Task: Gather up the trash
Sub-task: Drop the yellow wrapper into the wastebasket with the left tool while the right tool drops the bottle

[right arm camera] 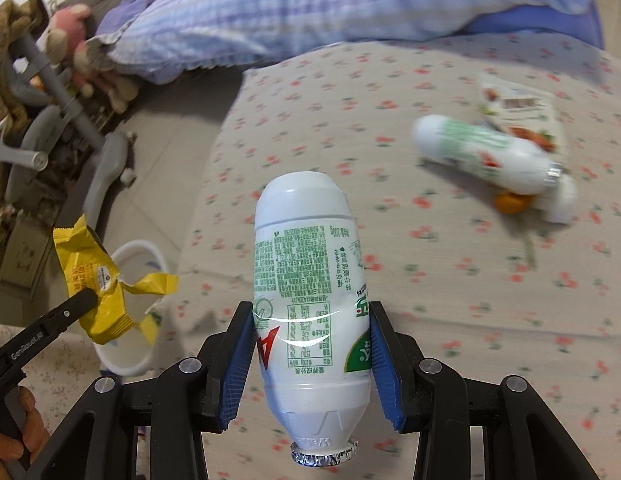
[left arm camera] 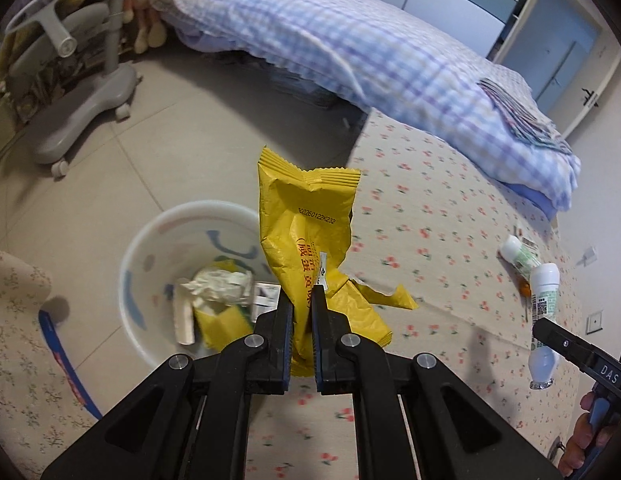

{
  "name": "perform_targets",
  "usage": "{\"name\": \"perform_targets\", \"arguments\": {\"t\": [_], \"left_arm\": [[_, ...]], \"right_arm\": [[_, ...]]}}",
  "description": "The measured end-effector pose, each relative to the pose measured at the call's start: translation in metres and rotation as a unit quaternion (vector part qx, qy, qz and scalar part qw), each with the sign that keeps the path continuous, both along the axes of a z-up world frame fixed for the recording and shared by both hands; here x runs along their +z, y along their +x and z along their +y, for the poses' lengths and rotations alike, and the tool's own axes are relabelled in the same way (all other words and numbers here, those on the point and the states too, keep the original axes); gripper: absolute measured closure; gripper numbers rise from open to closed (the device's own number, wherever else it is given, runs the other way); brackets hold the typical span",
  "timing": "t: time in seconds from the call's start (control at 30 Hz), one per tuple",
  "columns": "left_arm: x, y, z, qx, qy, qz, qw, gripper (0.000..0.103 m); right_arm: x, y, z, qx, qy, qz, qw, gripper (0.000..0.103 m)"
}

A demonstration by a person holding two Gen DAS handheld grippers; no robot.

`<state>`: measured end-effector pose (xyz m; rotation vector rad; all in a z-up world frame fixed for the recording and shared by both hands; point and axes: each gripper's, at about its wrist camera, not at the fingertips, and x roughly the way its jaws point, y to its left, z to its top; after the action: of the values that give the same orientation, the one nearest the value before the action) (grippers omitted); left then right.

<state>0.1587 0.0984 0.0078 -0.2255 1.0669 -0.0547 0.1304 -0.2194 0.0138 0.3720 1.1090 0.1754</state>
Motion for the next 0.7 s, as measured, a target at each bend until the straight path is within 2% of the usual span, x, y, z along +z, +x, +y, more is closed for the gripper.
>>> {"name": "perform_targets", "arguments": {"t": [0.23,0.43,0.47,0.53,0.6,0.63,0.7], "left_arm": [[-0.009,0.008,0.047,0.029,0.009,0.011,0.9995,0.095],[-0.013,0.013,0.068,0.043,0.012,0.011,0.9989,0.093],[-0.014,0.014,0.069,0.047,0.014,0.012,0.9987,0.089],[-0.019,0.017,0.073,0.049,0.016,0.035,0.9981,0.072],[-0.022,0.015,0.076,0.053,0.020,0.045,0.9974,0.015],[-0.022,0.013,0.077,0.059,0.032,0.044,0.9968,0.009],[-0.019,0.010,0.080,0.066,0.055,0.034,0.9957,0.008]], "right_arm": [[-0.009,0.017,0.041,0.022,-0.004,0.005,1.000,0.055],[-0.017,0.029,0.070,0.040,-0.003,0.009,0.999,0.055],[-0.018,0.030,0.075,0.043,-0.003,0.010,0.999,0.055],[-0.019,0.033,0.084,0.049,-0.001,0.010,0.999,0.055],[-0.021,0.036,0.092,0.054,0.000,0.010,0.999,0.055],[-0.022,0.037,0.097,0.056,0.001,0.009,0.998,0.055],[-0.023,0.037,0.105,0.061,0.002,0.010,0.998,0.055]]}}
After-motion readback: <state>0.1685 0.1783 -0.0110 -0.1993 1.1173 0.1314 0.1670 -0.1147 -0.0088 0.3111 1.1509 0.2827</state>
